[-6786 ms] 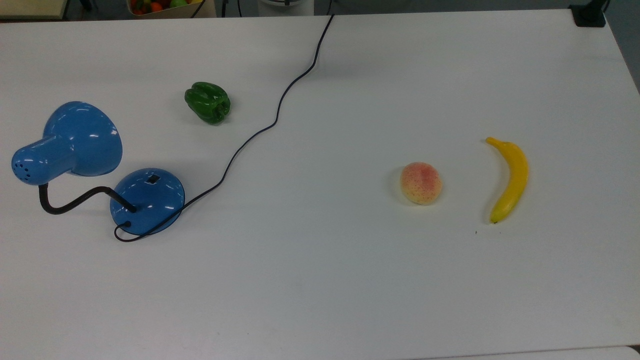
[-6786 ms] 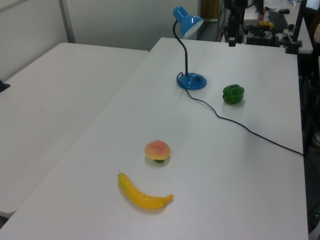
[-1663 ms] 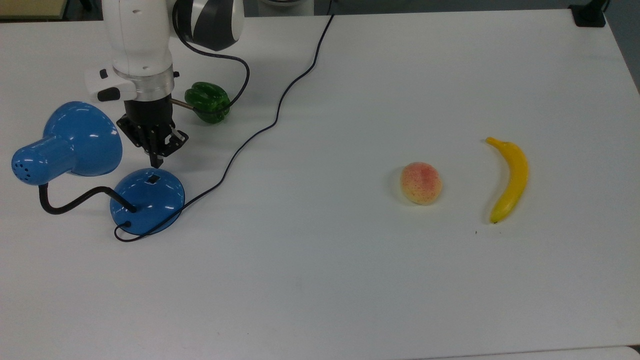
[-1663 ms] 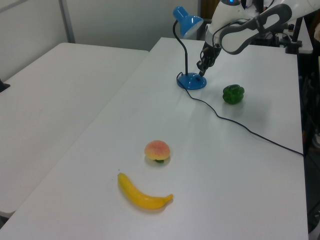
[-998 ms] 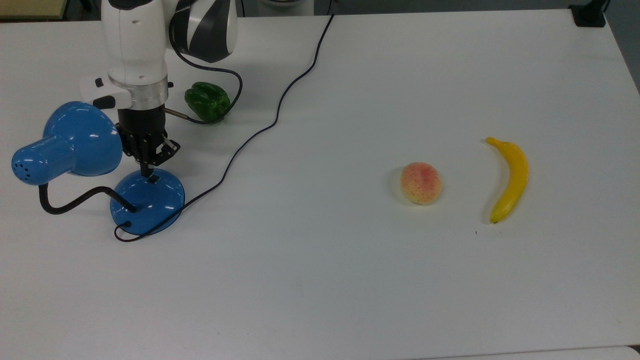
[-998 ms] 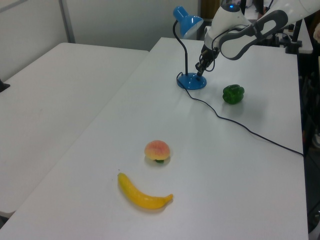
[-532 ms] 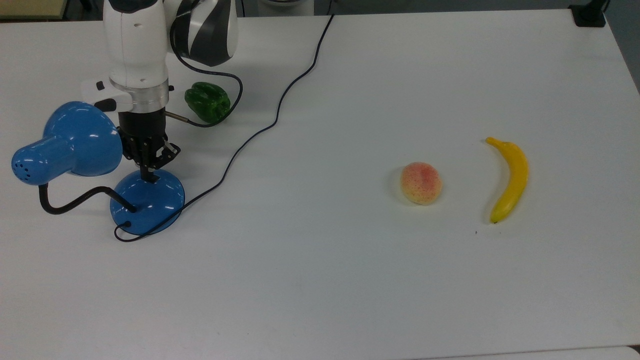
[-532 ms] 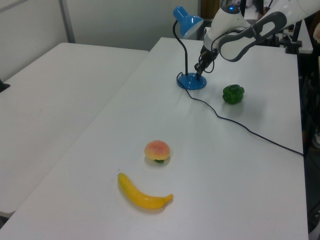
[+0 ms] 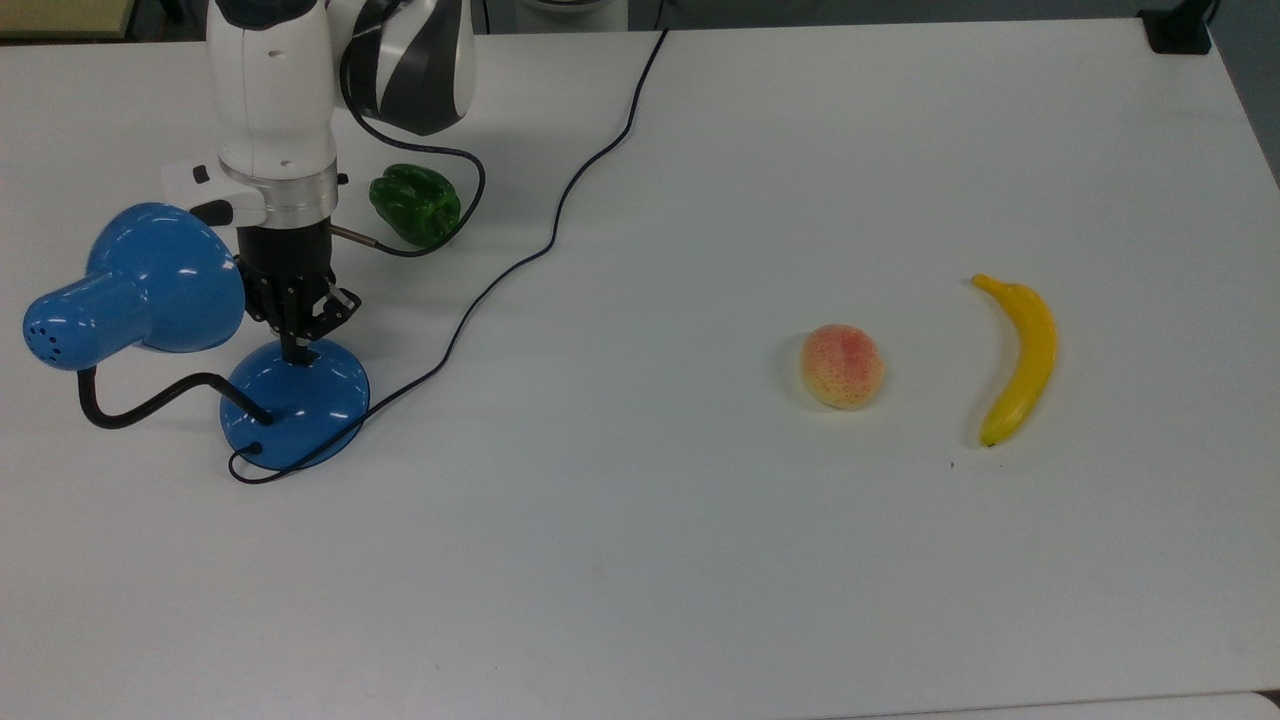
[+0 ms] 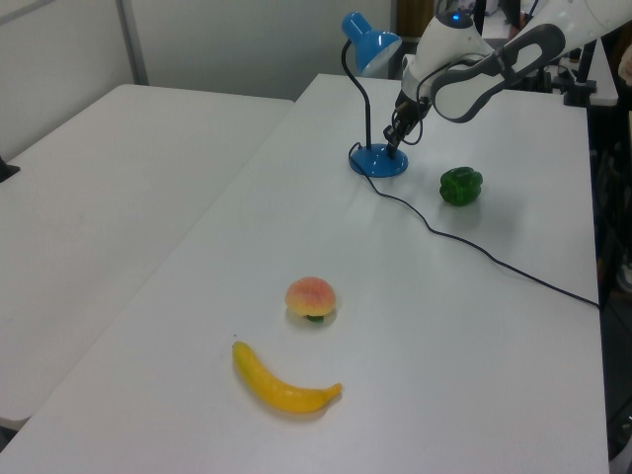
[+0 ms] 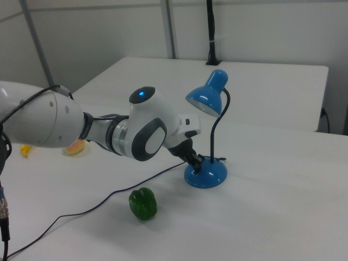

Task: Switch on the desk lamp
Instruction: 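Lower the gripper and press the switch on the lamp base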

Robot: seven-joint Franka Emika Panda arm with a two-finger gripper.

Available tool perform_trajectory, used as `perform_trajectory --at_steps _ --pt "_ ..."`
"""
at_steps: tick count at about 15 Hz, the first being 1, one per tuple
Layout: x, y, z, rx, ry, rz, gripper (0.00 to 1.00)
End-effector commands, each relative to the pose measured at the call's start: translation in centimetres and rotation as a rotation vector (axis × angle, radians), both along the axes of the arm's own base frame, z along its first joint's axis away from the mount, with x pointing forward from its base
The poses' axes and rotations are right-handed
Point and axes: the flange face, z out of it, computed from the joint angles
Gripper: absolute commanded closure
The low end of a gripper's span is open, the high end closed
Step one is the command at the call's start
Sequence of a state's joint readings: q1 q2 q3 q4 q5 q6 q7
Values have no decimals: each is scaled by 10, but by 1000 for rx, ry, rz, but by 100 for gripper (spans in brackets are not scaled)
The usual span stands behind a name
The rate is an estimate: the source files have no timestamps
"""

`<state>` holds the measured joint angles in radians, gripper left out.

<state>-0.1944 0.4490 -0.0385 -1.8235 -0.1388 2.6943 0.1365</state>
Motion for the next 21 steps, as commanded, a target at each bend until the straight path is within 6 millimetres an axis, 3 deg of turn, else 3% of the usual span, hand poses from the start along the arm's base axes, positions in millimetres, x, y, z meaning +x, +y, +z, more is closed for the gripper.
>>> perform_trajectory --at_steps 1,21 --pt "5 -1 1 -13 -26 4 100" --pt "10 -1 -14 -25 -39 21 100"
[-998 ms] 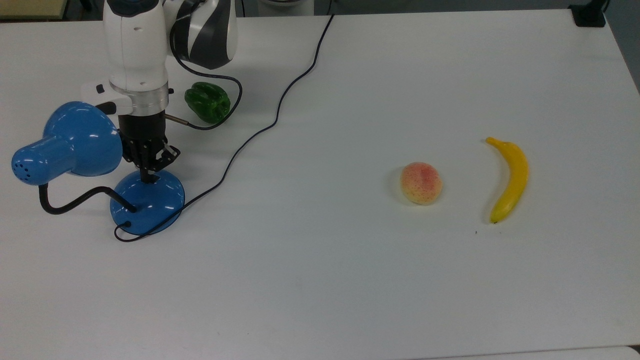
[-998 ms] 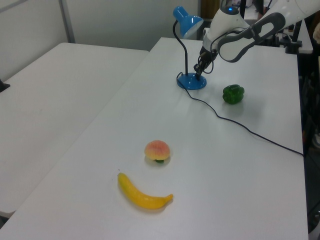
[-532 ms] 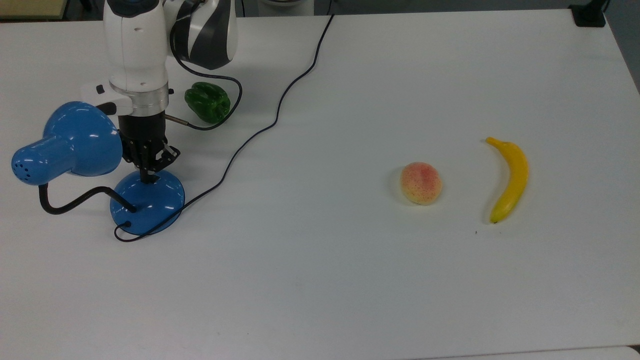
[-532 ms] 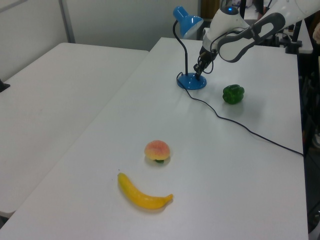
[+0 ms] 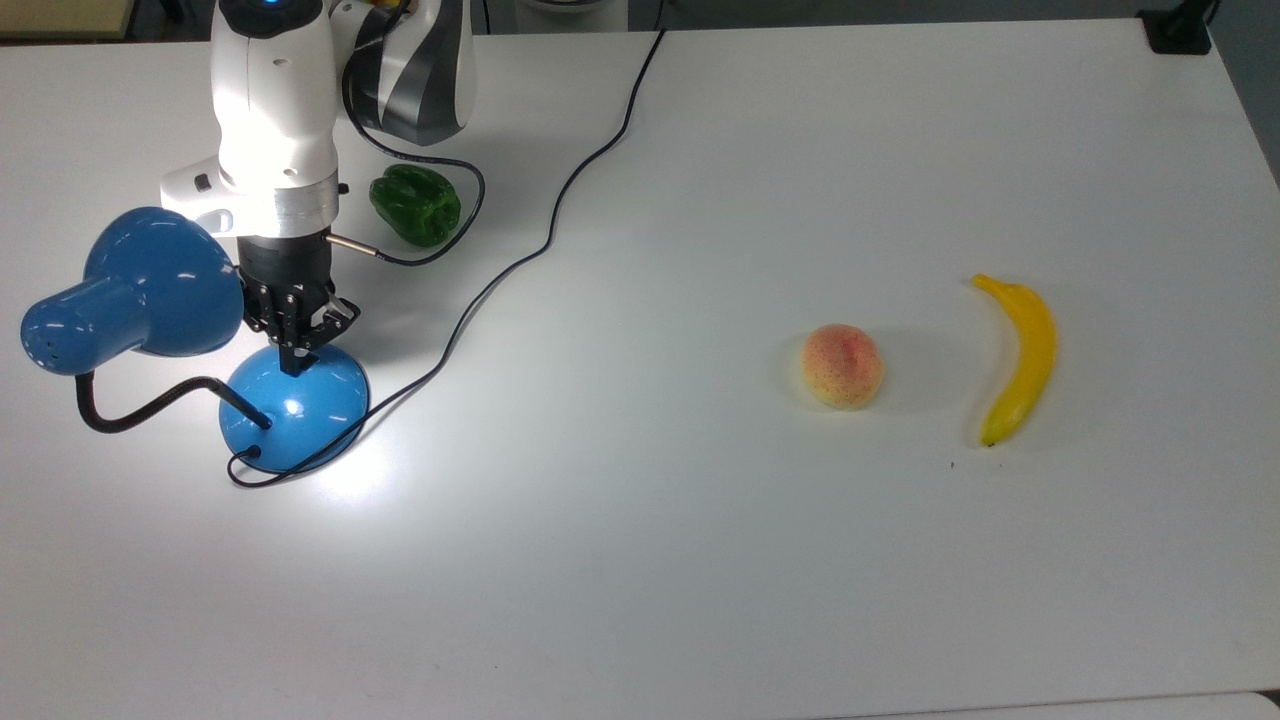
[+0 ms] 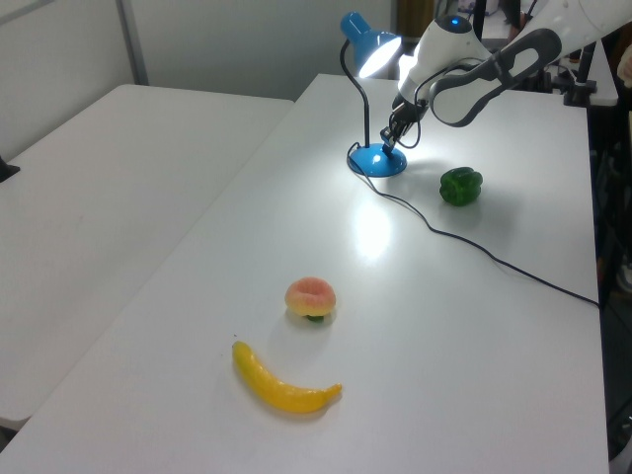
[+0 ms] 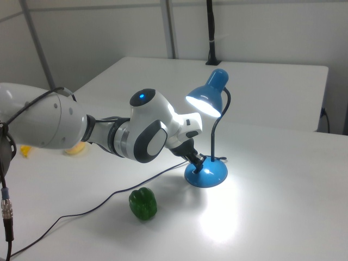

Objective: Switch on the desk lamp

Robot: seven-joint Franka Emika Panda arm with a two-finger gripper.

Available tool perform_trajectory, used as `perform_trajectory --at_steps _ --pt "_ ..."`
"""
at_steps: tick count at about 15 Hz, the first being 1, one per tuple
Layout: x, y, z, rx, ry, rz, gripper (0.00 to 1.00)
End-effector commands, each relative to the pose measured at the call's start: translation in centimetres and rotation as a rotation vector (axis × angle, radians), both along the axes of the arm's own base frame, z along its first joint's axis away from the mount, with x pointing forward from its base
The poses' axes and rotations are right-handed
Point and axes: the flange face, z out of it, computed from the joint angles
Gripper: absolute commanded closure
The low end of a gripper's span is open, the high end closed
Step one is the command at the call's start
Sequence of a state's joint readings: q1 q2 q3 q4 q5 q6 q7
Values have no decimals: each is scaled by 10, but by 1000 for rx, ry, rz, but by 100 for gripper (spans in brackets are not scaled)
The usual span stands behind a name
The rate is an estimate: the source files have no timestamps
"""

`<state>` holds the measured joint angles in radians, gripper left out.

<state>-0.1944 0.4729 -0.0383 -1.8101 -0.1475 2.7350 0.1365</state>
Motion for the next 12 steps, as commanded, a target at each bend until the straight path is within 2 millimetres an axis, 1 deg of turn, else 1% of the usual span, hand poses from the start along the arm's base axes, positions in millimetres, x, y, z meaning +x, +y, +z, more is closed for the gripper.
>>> perform_trajectory --at_steps 1,5,6,10,11,12 --pt "5 -1 -9 -15 -11 11 100" --pt "2 -1 -4 -13 -4 6 100" --pt "-2 0 7 -13 -12 3 100" --pt "-26 11 20 3 99 -5 100" --pt "-29 13 26 7 126 -10 100" --pt "-36 18 38 10 168 -13 100"
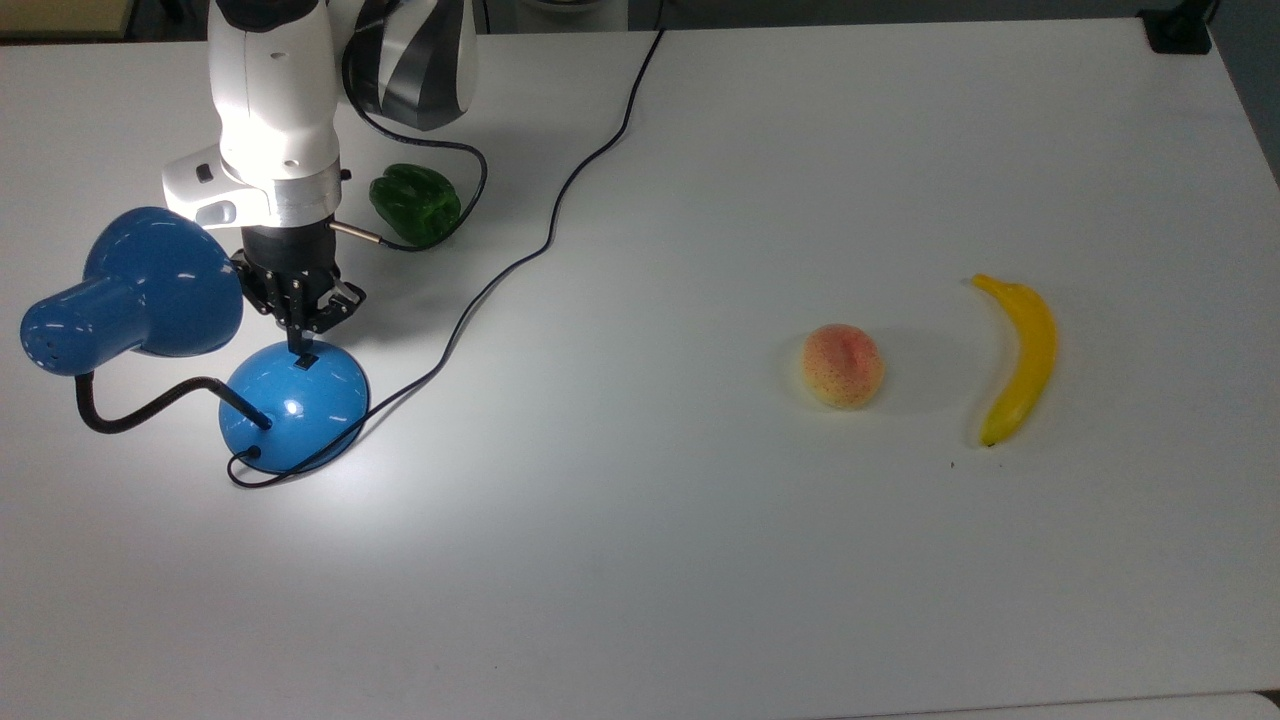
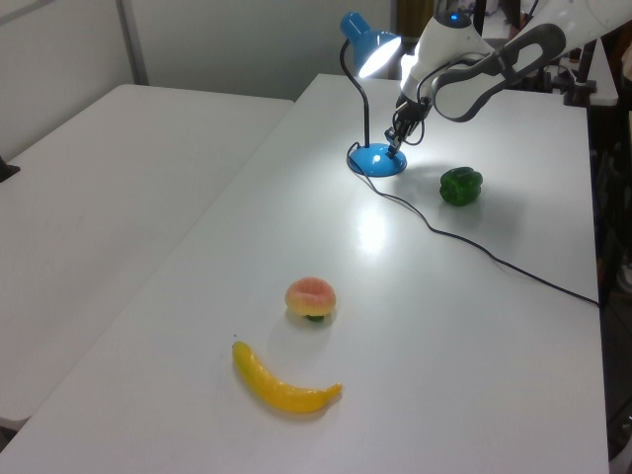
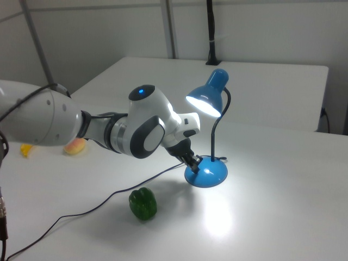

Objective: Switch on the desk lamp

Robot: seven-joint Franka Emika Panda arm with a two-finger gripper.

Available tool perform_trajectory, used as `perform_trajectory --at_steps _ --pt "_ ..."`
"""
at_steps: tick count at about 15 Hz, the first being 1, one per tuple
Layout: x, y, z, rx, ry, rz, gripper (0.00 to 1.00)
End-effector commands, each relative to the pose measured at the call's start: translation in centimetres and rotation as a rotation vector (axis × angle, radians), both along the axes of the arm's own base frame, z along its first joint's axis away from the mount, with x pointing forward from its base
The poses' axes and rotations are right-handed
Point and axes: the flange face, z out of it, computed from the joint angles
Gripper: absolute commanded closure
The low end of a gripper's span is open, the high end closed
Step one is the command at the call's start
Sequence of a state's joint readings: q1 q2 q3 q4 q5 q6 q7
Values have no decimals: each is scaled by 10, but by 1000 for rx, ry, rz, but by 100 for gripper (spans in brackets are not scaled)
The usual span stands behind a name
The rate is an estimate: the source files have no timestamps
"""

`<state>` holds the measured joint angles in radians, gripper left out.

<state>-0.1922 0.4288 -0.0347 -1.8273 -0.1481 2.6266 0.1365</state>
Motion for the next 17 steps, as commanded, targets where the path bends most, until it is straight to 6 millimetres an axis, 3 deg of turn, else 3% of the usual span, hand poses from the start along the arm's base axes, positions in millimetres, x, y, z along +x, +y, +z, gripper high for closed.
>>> perform_trajectory --at_steps 1,4,12,14,17 --pt "-30 18 36 2 123 -3 100" --pt "-40 43 67 1 175 25 100" --pt "-78 161 168 -24 337 245 100" --pt "-91 176 199 -20 396 316 100" --pt "-104 183 237 52 392 333 100"
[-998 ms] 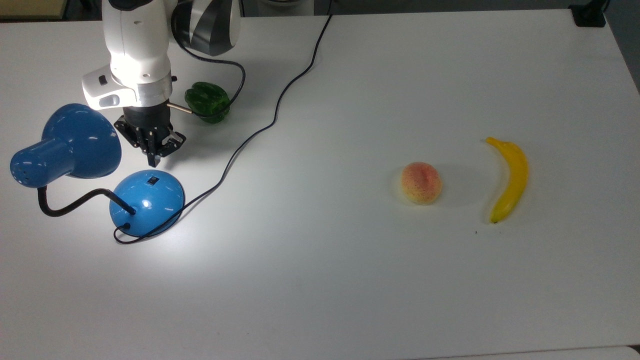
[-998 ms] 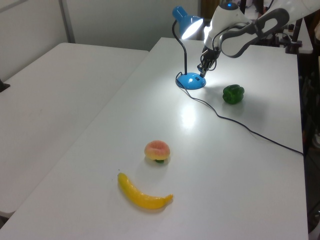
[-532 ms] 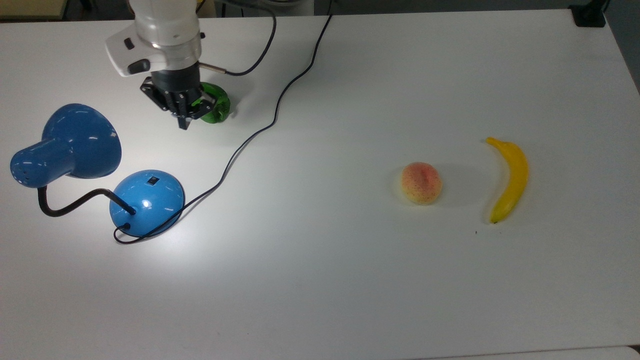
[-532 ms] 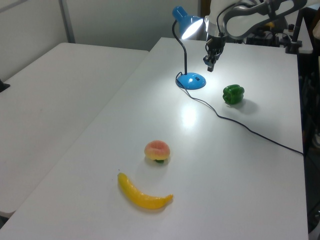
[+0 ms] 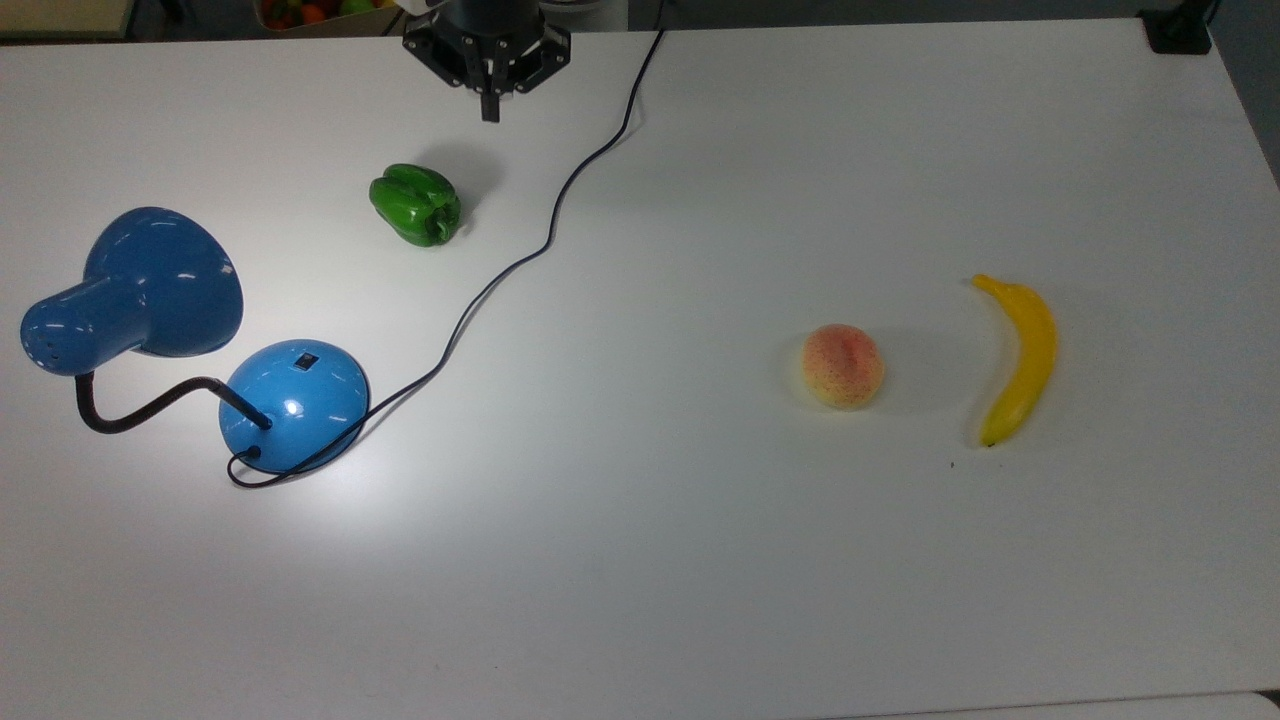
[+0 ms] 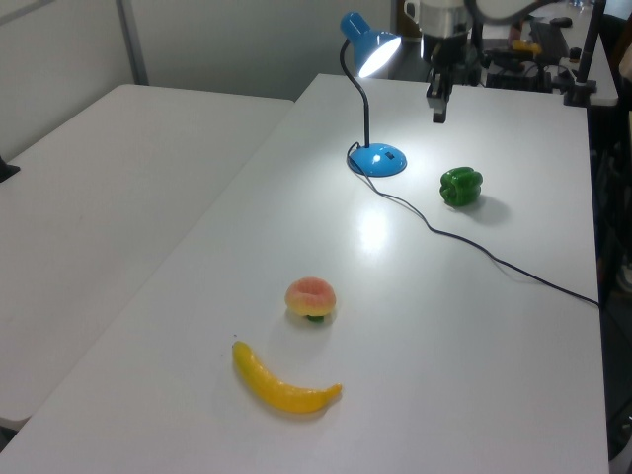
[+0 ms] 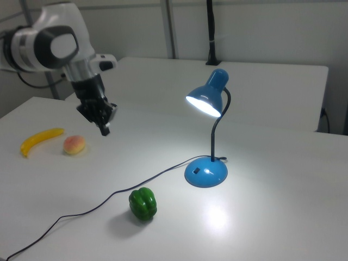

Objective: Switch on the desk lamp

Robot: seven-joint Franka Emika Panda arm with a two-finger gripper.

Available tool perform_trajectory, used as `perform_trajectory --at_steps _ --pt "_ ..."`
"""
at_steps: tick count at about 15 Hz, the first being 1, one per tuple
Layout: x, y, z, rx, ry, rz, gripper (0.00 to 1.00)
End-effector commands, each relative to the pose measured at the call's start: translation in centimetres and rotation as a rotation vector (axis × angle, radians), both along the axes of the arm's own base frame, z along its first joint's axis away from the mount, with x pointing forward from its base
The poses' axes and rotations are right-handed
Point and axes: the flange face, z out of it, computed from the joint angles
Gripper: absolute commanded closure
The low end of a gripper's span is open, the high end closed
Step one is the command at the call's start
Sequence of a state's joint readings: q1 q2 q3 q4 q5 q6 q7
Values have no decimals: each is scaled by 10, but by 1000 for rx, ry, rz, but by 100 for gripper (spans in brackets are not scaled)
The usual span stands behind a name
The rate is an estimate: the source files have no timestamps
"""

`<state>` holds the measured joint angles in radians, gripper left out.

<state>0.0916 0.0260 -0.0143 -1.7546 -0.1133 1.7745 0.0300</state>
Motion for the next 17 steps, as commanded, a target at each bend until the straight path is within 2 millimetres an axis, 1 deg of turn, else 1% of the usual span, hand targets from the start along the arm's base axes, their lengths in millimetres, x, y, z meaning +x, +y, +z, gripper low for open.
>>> perform_trajectory --at_steps 1,2,3,4,5,7,8,9,10,11,12,15,17 --pt "-17 1 46 52 24 33 100" --pt "-19 1 61 52 25 30 100" --pt "-22 1 70 51 35 28 100" --pt "-23 0 76 51 37 27 98" --pt "-24 0 77 51 39 27 96" --pt "-27 0 79 51 42 12 77" --pt "-29 0 80 51 46 10 62" --pt "-31 0 82 51 47 13 44" --pt "-31 0 84 51 42 15 22" --pt "-31 -4 85 52 39 9 2" --pt "-31 -5 85 49 39 10 0" --pt "-33 -12 94 39 14 8 0" --pt "-33 -13 100 37 8 7 0"
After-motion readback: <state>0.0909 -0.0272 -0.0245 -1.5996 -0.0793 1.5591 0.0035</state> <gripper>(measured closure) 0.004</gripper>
